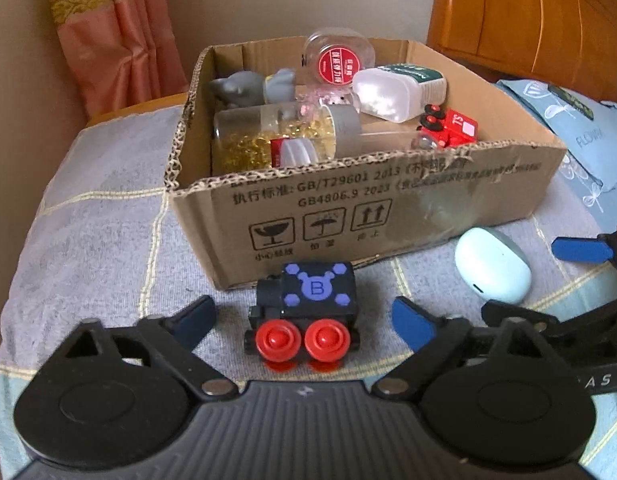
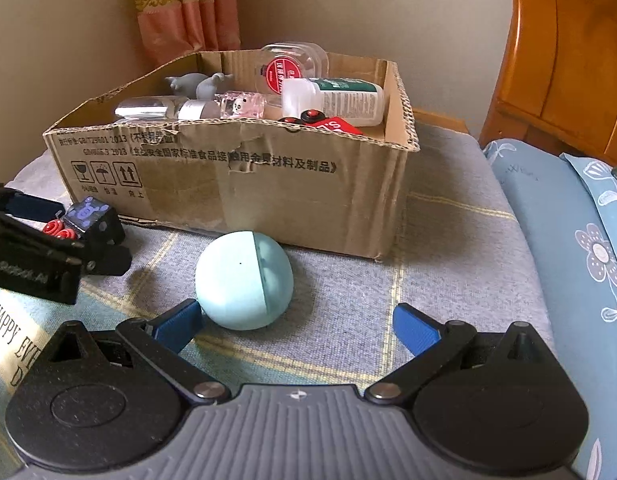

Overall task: Organize rigid objects
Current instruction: 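Grasp the robot block with the left tool while the right tool grasps the pale blue case, then carry the robot block and blue case into the box and open both tools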

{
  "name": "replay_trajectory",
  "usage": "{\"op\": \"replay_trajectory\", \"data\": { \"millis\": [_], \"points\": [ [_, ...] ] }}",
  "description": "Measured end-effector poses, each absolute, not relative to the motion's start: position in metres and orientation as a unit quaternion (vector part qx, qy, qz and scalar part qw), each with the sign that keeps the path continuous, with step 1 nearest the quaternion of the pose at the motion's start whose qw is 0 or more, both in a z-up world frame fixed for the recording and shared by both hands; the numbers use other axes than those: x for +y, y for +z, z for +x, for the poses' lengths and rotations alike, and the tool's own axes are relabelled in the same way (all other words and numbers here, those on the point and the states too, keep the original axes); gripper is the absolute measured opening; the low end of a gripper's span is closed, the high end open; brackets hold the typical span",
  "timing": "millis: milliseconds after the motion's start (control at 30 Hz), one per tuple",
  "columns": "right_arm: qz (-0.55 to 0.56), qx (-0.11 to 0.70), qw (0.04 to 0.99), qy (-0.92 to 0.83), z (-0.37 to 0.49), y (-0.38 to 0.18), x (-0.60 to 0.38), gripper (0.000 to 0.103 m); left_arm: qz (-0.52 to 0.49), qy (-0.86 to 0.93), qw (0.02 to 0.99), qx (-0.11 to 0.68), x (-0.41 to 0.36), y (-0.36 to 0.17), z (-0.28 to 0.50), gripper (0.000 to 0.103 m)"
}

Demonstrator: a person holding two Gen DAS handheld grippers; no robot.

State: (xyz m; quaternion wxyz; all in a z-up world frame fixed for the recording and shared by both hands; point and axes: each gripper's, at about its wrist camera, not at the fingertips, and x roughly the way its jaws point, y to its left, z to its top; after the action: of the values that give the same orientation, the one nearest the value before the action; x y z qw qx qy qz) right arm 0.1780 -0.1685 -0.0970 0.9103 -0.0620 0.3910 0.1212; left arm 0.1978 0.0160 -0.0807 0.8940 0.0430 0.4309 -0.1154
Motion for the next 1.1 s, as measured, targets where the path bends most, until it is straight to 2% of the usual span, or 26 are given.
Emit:
{"op": "replay_trajectory", "data": {
  "millis": [133, 200, 267, 333, 433, 467, 500, 800, 1100],
  "points": [
    [-0.068, 0.382, 0.91, 0.148, 0.179, -0.097, -0.163, 0.1, 0.044, -0.116, 0.898, 0.422, 0.017, -0.08, 0.197, 0.065],
    [-0.076, 0.376, 0.909, 0.162, 0.179, -0.096, -0.158, 0.092, 0.043, -0.114, 0.899, 0.422, 0.019, -0.079, 0.198, 0.06],
    [-0.078, 0.372, 0.909, 0.173, 0.18, -0.094, -0.154, 0.086, 0.039, -0.117, 0.898, 0.422, 0.02, -0.078, 0.198, 0.058],
    [-0.082, 0.37, 0.908, 0.179, 0.182, -0.093, -0.151, 0.082, 0.04, -0.123, 0.898, 0.421, 0.021, -0.078, 0.197, 0.053],
    [-0.086, 0.371, 0.906, 0.187, 0.182, -0.09, -0.151, 0.07, 0.049, -0.129, 0.896, 0.423, 0.021, -0.078, 0.197, 0.052],
    [-0.088, 0.372, 0.904, 0.189, 0.182, -0.089, -0.15, 0.061, 0.054, -0.132, 0.894, 0.424, 0.02, -0.078, 0.196, 0.052],
    [-0.093, 0.373, 0.903, 0.19, 0.181, -0.087, -0.149, 0.058, 0.059, -0.136, 0.893, 0.425, 0.02, -0.077, 0.196, 0.052],
    [-0.123, 0.391, 0.886, 0.217, 0.172, -0.074, -0.15, 0.058, 0.095, -0.178, 0.88, 0.43, 0.023, -0.06, 0.182, 0.051],
    [-0.131, 0.366, 0.888, 0.245, 0.157, -0.025, -0.167, 0.058, 0.119, -0.213, 0.871, 0.426, 0.024, -0.024, 0.17, 0.051]
  ]
}}
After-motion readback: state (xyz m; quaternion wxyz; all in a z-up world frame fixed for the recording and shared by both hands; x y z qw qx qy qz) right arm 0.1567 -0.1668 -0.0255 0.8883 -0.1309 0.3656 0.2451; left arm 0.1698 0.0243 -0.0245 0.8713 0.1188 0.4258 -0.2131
